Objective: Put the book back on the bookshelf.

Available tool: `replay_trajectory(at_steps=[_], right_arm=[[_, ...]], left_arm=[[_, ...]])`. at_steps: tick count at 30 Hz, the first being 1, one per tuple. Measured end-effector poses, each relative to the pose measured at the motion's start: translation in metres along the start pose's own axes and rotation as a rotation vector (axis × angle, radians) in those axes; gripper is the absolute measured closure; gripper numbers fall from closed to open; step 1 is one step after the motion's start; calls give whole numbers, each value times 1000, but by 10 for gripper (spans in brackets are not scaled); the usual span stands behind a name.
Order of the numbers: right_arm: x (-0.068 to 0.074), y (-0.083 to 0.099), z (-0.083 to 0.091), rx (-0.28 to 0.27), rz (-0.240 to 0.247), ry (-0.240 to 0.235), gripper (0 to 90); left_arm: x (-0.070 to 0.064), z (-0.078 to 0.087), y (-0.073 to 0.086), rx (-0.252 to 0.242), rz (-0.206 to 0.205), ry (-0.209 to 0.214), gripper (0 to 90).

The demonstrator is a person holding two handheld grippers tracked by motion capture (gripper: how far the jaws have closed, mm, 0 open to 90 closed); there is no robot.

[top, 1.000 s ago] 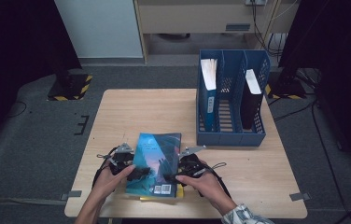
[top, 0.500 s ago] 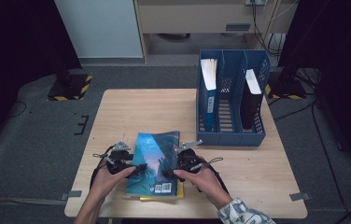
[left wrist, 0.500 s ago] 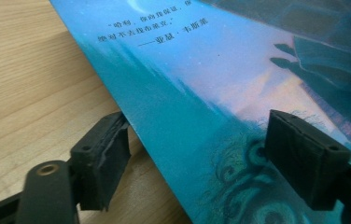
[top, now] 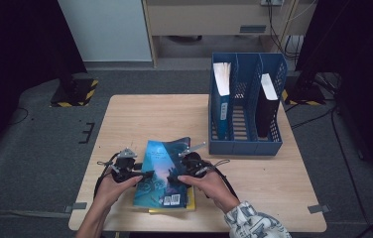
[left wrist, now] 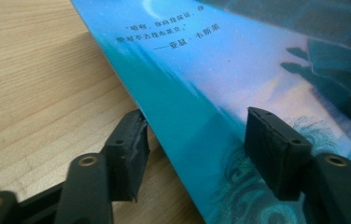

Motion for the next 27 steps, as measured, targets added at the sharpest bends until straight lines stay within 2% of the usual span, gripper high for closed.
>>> replay_trajectory(at_steps=[7,11,18,27], right_arm=[[0,-7,3,-20,6,0,371],[0,-12,5,-15,1,3,418],[3,-22,10,-3,27,20,461],[0,-30,16,-27,27,21,488]], left_arm=[[2,5,-4,29,-27,-17,504],[7,7,-5,30,3,5,559],[12,12,-10,36,29,22,675],[10,23,-25,30,-2,3,742]])
Point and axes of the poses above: each handheld gripper's, and its own axes: z roughly backward along the jaws, y roughly out of its underside, x roughly to its left, the point moved 7 cm from there along -z, roughly forward along the jaws
